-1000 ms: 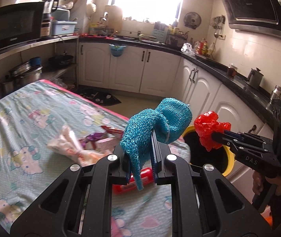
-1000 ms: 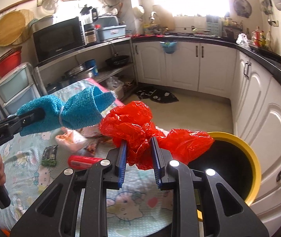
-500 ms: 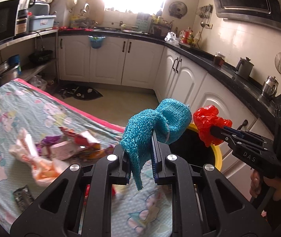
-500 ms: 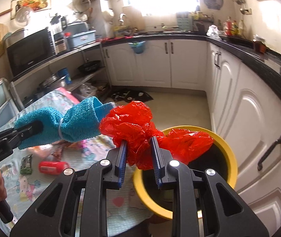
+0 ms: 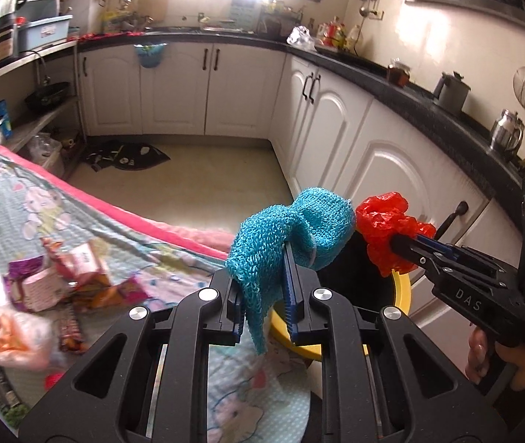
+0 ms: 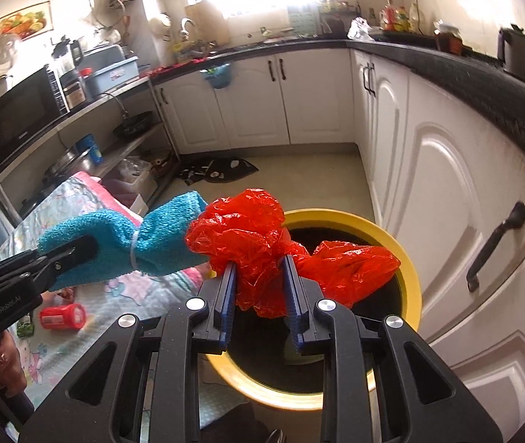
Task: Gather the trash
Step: 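Carry the red bag and blue towel over the bin and release both, then move both open tools back over the remaining trash on the table, then grasp the red cylinder with the right tool while the left tool grasps the white plastic bag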
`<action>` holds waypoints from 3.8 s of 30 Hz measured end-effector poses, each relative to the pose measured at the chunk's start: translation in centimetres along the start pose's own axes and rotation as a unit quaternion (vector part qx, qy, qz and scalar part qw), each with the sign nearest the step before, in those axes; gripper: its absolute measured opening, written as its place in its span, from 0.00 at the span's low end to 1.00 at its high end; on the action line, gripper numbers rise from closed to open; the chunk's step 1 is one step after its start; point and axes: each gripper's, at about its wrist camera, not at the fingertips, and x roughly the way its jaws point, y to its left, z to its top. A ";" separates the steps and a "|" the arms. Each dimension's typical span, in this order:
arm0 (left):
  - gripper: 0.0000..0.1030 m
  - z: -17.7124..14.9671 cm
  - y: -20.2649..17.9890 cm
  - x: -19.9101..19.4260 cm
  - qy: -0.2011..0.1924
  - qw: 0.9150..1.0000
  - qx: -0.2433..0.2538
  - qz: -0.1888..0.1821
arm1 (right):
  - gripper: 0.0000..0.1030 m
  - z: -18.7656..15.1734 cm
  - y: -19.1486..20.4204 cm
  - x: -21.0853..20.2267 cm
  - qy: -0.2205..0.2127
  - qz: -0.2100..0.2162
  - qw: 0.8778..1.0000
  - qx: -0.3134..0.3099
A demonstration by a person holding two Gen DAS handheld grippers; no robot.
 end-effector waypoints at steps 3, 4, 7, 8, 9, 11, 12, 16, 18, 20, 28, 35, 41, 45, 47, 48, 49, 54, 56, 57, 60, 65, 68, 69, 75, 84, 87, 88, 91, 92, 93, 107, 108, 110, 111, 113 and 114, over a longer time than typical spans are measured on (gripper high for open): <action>0.12 0.2 -0.8 1.3 0.010 1.000 0.006 -0.004 | 0.23 -0.3 -0.9 0.7 0.007 -0.007 1.000 0.010; 0.12 0.2 -1.1 1.7 0.013 1.000 0.008 -0.006 | 0.23 -0.4 -1.2 0.8 0.009 -0.009 1.000 0.014; 0.12 0.3 -1.9 2.9 0.022 1.000 0.015 -0.011 | 0.24 -0.6 -2.1 1.4 0.014 -0.013 1.000 0.024; 0.12 0.3 -2.2 3.3 0.024 0.999 0.017 -0.013 | 0.24 -0.7 -2.3 1.5 0.014 -0.014 0.999 0.026; 0.12 0.3 -2.5 3.6 0.026 0.999 0.018 -0.015 | 0.25 -0.7 -2.6 1.7 0.016 -0.015 0.999 0.029; 0.13 0.3 -2.8 4.3 0.030 0.999 0.018 -0.018 | 0.26 -0.8 -3.0 2.1 0.017 -0.017 0.999 0.033; 0.13 0.4 -2.9 4.5 0.032 0.999 0.017 -0.020 | 0.28 -0.8 -3.1 2.3 0.019 -0.016 0.999 0.035; 0.19 0.5 -2.9 5.2 0.035 0.999 0.011 -0.021 | 0.34 -0.9 -3.2 2.8 0.020 -0.023 0.999 0.036; 0.26 0.6 -2.9 5.2 0.034 0.999 0.009 -0.020 | 0.39 -1.1 -3.4 2.9 0.023 -0.026 0.999 0.039; 0.39 0.7 -2.6 5.0 0.031 0.999 0.006 -0.018 | 0.43 -1.3 -3.4 3.0 0.024 -0.029 0.998 0.041; 0.69 0.8 -0.9 3.3 0.014 1.000 -0.021 -0.005 | 0.58 -1.5 -2.9 2.4 0.017 -0.035 0.999 0.034; 0.89 0.6 0.4 1.0 -0.009 0.999 -0.040 0.005 | 0.64 -1.5 -2.1 1.4 0.009 -0.037 0.999 0.029; 0.90 0.5 1.4 -1.4 -0.028 0.998 -0.048 0.020 | 0.67 -1.2 -0.8 0.0 -0.006 -0.027 0.999 0.016; 0.90 0.4 2.3 -2.7 -0.037 0.997 -0.059 0.026 | 0.67 -0.9 0.1 -1.0 -0.016 -0.020 1.000 0.008; 0.90 0.3 2.8 -3.5 -0.044 0.997 -0.065 0.029 | 0.67 -0.9 0.6 -1.5 -0.019 -0.017 1.000 0.002; 0.90 0.3 3.1 -3.9 -0.047 0.996 -0.069 0.031 | 0.67 -0.8 0.9 -1.7 -0.020 -0.016 1.000 0.000; 0.90 0.2 3.4 -4.3 -0.050 0.996 -0.072 0.032 | 0.67 -0.8 1.1 -1.9 -0.021 -0.014 1.000 -0.003; 0.90 -0.3 4.8 -6.0 -0.064 0.993 -0.088 0.043 | 0.72 -0.8 2.7 -2.7 -0.028 -0.004 0.999 -0.015; 0.90 -0.5 5.3 -6.5 -0.067 0.992 -0.093 0.046 | 0.72 -0.7 3.3 -3.0 -0.029 -0.001 0.999 -0.021; 0.90 -0.6 5.5 -6.8 -0.068 0.992 -0.096 0.048 | 0.72 -0.7 3.8 -3.1 -0.031 0.002 0.999 -0.025; 0.90 -1.0 6.3 -7.7 -0.076 0.990 -0.105 0.054 | 0.72 -0.6 4.8 -3.5 -0.033 0.010 0.999 -0.034; 0.90 -1.5 7.5 -9.4 -0.089 0.987 -0.117 0.063 | 0.73 -0.6 6.6 -4.2 -0.037 0.025 0.998 -0.050; 0.90 -1.7 8.2 -10.3 -0.097 0.986 -0.121 0.069 | 0.74 -0.6 7.5 -4.5 -0.039 0.032 0.997 -0.057; 0.90 -1.8 8.4 -10.6 -0.099 0.985 -0.122 0.072 | 0.74 -0.6 7.8 -4.6 -0.040 0.036 0.997 -0.059; 0.90 -2.3 9.9 -12.0 -0.109 0.982 -0.130 0.085 | 0.74 -1.1 10.0 -5.0 -0.039 0.053 0.995 -0.077; 0.90 -3.3 12.5 -13.3 -0.112 0.976 -0.150 0.107 | 0.74 -1.6 12.8 -5.1 -0.033 0.078 0.991 -0.101; 0.90 -3.6 13.7 -13.9 -0.115 0.974 -0.159 0.117 | 0.74 -1.7 13.9 -5.1 -0.031 0.088 0.989 -0.112; 0.90 -3.7 14.0 -14.1 -0.116 0.973 -0.162 0.119 | 0.74 -1.7 14.2 -5.2 -0.031 0.091 0.989 -0.116; 0.90 -4.0 15.2 -14.7 -0.120 0.969 -0.173 0.127 | 0.74 -1.8 15.6 -5.1 -0.030 0.101 0.986 -0.131; 0.90 -4.1 15.7 -14.9 -0.122 0.968 -0.178 0.130 | 0.74 -1.8 15.9 -5.1 -0.029 0.104 0.985 -0.135; 0.90 -4.2 16.1 -15.2 -0.123 0.966 -0.183 0.133 | 0.74 -1.8 16.5 -5.1 -0.029 0.106 0.984 -0.139; 0.90 -5.6 22.7 -17.7 -0.131 0.944 -0.247 0.174 | 0.74 -2.7 21.5 -3.3 -0.008 0.143 0.967 -0.209; 0.90 -5.8 23.2 -17.8 -0.130 0.942 -0.253 0.177 | 0.74 -2.8 21.8 -3.1 -0.006 0.145 0.966 -0.213; 0.90 -6.0 23.9 -17.8 -0.128 0.939 -0.264 0.178 | 0.74 -2.9 22.5 -2.7 0.000 0.150 0.963 -0.224; 0.90 -6.1 24.3 -17.8 -0.127 0.938 -0.268 0.180 | 0.74 -3.0 22.7 -2.5 0.002 0.152 0.962 -0.228; 0.90 -6.3 25.0 -17.5 -0.121 0.936 -0.276 0.179 | 0.74 -3.3 23.2 -1.9 0.008 0.157 0.958 -0.241; 0.90 -6.4 25.2 -17.3 -0.118 0.936 -0.280 0.178 | 0.74 -3.5 23.4 -1.7 0.011 0.158 0.956 -0.246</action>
